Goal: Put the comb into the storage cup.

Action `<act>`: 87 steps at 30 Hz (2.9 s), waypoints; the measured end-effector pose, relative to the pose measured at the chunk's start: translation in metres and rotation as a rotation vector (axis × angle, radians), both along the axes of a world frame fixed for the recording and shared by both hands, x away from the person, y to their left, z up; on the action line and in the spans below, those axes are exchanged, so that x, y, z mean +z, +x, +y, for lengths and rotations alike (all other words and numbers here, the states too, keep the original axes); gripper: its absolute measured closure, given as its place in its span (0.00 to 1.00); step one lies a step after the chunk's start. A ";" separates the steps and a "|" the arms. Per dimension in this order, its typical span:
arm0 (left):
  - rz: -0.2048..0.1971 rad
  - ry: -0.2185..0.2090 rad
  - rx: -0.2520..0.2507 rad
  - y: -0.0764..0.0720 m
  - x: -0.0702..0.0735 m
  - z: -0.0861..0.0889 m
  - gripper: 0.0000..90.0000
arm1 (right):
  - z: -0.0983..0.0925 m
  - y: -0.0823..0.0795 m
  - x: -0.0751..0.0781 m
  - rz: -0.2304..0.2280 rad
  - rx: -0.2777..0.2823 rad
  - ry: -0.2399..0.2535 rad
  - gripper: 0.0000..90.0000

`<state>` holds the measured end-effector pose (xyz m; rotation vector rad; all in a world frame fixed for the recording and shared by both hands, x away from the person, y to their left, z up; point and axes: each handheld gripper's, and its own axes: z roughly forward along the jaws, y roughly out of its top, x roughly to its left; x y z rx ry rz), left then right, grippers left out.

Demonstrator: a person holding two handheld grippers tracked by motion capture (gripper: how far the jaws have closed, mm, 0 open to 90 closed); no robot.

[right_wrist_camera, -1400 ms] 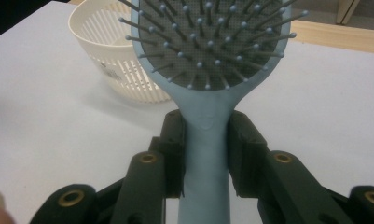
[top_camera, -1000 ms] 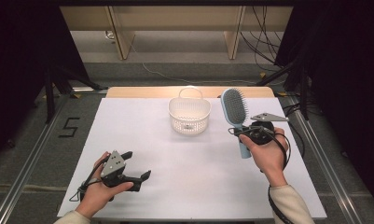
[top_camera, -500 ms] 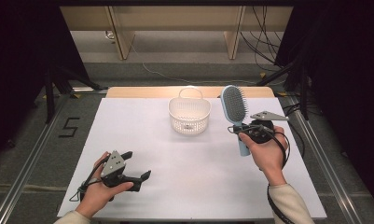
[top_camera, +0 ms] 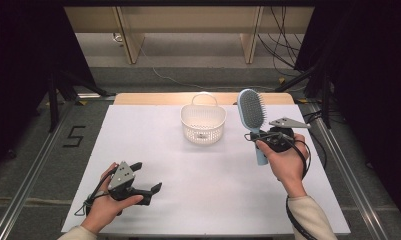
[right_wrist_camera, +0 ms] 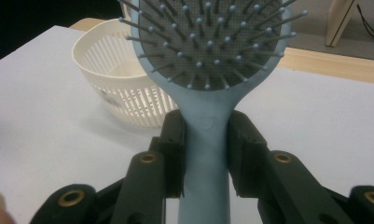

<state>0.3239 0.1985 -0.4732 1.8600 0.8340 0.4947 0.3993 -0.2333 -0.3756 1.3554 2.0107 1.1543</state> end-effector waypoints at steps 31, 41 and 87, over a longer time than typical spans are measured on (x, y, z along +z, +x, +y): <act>-0.001 -0.001 0.000 0.000 0.000 0.000 0.03 | 0.012 0.010 0.006 -0.036 0.011 0.032 0.78; -0.001 -0.001 0.000 0.000 0.000 0.000 0.03 | 0.015 0.012 0.007 -0.042 0.015 0.039 0.78; -0.003 0.001 0.000 0.000 0.001 0.001 0.03 | 0.026 0.021 0.010 -0.067 0.022 0.056 0.78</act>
